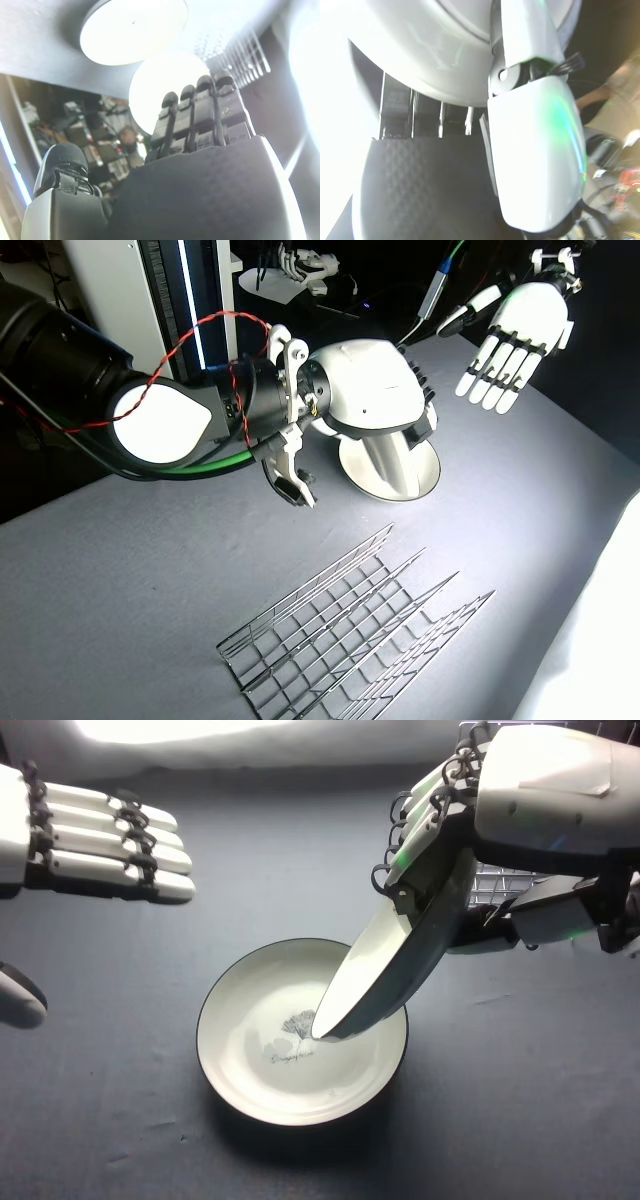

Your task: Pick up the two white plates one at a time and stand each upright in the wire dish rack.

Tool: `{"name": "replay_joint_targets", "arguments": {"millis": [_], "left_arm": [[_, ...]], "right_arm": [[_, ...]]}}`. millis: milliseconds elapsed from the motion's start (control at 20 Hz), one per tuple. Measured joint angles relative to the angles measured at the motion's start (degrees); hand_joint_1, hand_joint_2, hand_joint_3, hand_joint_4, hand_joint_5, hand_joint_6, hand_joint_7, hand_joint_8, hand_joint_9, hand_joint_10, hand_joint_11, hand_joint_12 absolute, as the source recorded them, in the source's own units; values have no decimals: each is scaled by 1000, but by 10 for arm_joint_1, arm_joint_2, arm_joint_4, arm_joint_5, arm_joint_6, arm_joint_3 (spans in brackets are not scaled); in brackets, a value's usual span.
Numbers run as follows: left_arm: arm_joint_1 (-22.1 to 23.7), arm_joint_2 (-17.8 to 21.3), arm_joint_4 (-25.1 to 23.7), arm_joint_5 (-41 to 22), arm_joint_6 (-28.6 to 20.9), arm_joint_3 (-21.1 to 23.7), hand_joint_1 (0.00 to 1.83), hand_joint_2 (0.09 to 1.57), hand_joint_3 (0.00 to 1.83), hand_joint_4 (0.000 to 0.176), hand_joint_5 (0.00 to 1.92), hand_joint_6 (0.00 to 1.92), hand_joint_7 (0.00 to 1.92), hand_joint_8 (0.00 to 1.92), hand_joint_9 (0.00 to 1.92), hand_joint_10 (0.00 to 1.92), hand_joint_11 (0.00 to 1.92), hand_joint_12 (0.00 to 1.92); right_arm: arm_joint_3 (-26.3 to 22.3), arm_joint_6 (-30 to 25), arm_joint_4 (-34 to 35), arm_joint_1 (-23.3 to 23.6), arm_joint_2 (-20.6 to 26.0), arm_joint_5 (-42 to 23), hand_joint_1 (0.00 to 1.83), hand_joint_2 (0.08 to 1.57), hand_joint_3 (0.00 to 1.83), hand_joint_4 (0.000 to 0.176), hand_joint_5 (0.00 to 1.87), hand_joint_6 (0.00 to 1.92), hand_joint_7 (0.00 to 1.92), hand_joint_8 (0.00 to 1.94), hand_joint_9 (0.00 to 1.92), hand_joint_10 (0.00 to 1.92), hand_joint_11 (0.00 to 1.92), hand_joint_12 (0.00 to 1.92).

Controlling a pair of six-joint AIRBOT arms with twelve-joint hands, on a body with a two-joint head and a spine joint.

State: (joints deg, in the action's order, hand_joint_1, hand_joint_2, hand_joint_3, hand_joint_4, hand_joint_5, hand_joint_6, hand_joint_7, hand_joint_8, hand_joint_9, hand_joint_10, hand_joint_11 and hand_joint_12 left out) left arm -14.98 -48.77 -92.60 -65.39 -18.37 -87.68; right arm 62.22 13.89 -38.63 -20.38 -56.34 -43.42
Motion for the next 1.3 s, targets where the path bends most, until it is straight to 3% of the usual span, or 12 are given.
{"name": "replay_joint_targets", "arguments": {"millis": [300, 450, 700, 850, 1300], "left_arm": [[0, 4, -6, 0, 0, -9, 0, 1093, 1, 0, 0, 0, 0, 0, 0, 0, 0, 0], [0, 6, -7, 0, 0, -8, 0, 1087, 0, 0, 11, 4, 0, 0, 0, 0, 0, 0], [6, 4, -8, -7, 1, -9, 0, 1083, 0, 0, 0, 0, 0, 0, 0, 0, 0, 0], [11, -4, -7, -13, 5, -14, 0, 1091, 1, 0, 3, 1, 0, 0, 0, 0, 0, 0], [10, -11, -8, -22, 15, -13, 0, 1087, 0, 0, 0, 0, 0, 0, 0, 0, 0, 0]], "right_arm": [[-34, -4, 151, 34, 27, 64, 1385, 1069, 0, 0, 1028, 945, 1144, 685, 946, 1020, 788, 1066], [-37, -5, 218, 50, 30, 105, 1390, 1051, 0, 0, 1090, 842, 1187, 621, 971, 973, 818, 1053], [-37, -2, 333, 88, 35, 185, 1382, 1080, 1, 0, 995, 1012, 1108, 719, 941, 1038, 804, 1018], [-36, -2, 393, 107, 33, 213, 1384, 1072, 0, 0, 1031, 944, 1135, 698, 937, 1031, 793, 1036], [7, -1, 457, 110, 34, 241, 1383, 1077, 0, 0, 1010, 982, 1131, 717, 929, 1030, 757, 1053]]}}
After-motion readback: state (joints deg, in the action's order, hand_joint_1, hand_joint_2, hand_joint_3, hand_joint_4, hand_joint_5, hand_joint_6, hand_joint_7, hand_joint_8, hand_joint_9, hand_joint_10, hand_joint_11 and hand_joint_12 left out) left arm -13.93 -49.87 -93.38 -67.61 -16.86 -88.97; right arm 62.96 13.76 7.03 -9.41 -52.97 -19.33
